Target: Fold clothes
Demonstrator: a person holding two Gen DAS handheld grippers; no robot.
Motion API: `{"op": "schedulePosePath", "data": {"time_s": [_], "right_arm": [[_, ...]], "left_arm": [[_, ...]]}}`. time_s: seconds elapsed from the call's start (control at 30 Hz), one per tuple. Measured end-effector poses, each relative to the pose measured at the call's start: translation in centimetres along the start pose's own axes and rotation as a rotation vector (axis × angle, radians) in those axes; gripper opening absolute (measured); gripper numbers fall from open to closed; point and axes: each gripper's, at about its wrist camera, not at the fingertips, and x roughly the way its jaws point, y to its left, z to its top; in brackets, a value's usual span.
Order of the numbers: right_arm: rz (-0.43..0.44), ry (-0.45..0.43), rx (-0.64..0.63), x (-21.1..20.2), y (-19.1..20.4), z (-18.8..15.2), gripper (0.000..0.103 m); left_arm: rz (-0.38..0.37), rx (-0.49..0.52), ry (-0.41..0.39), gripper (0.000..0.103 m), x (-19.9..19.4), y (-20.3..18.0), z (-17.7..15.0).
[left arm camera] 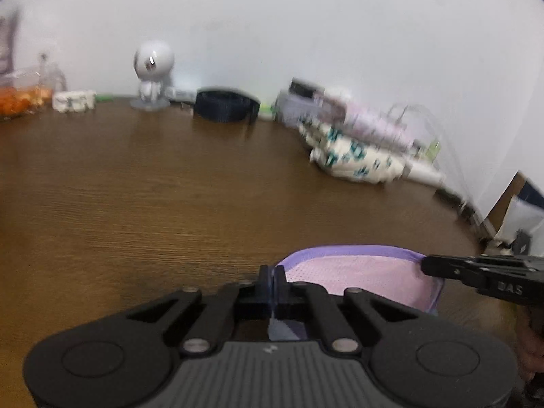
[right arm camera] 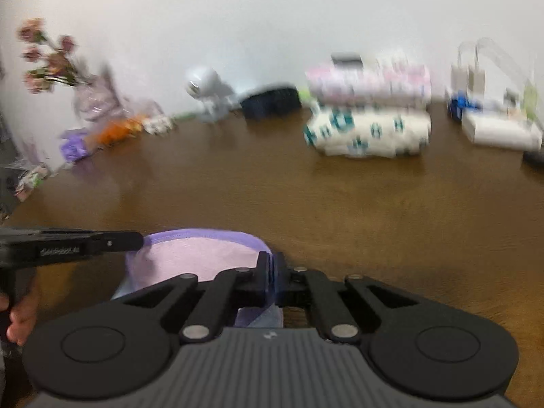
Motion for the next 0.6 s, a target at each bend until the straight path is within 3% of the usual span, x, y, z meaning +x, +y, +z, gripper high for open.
{"op": "schedulePosePath", "data": {"time_s": [0.1,0.13,0.2,0.3,0.37,0.4,0.43,0.47,0.5,0.6], "right_arm": [[0.036,-0.094,-0.165,-5.8,1.8,-2.3,0.002],[0.062,-0.109,-0.225,-7.4,2.4,-3.7,0.002],[0.074,-0.077,-0.304,-9.2,3.4,-6.6,0.002],[0.039,-0.01,-0.379,-10.6,4.1,-9.7,0.008],[0.03,-0.044,-0.346,-11.9,3.8,-9.7,0.018],[0.051,-0.082,-0.3,-12.3,3.5,-9.0,0.025],[0.071,-0.119,-0.254,-12.7,3.2,-8.3,0.039],[0.092,-0.156,-0.208,-13.1,2.9,-7.6,0.041],[0.109,-0.178,-0.165,-13.0,2.7,-6.9,0.041],[0.128,-0.13,-0.068,-9.4,3.3,-5.5,0.038]], "left_arm": [[-0.025,0.077,-0.112,0.0,-5.5,-1.2,-3.0],[-0.018,0.091,-0.112,0.001,-6.4,-1.4,-4.4],[-0.002,0.105,-0.099,0.001,-8.1,-1.7,-7.2],[-0.047,0.046,0.004,0.01,-9.2,-1.2,-9.8],[-0.045,0.025,-0.029,0.019,-10.4,-0.7,-9.4],[-0.042,0.016,-0.052,0.028,-11.0,-0.5,-9.1],[-0.04,0.021,-0.079,0.033,-11.1,-0.5,-8.3],[-0.037,0.029,-0.108,0.041,-11.0,-0.6,-7.4],[-0.04,0.036,-0.123,0.041,-10.4,-0.9,-6.7],[-0.1,0.079,-0.071,0.041,-7.4,-3.0,-5.5]]}}
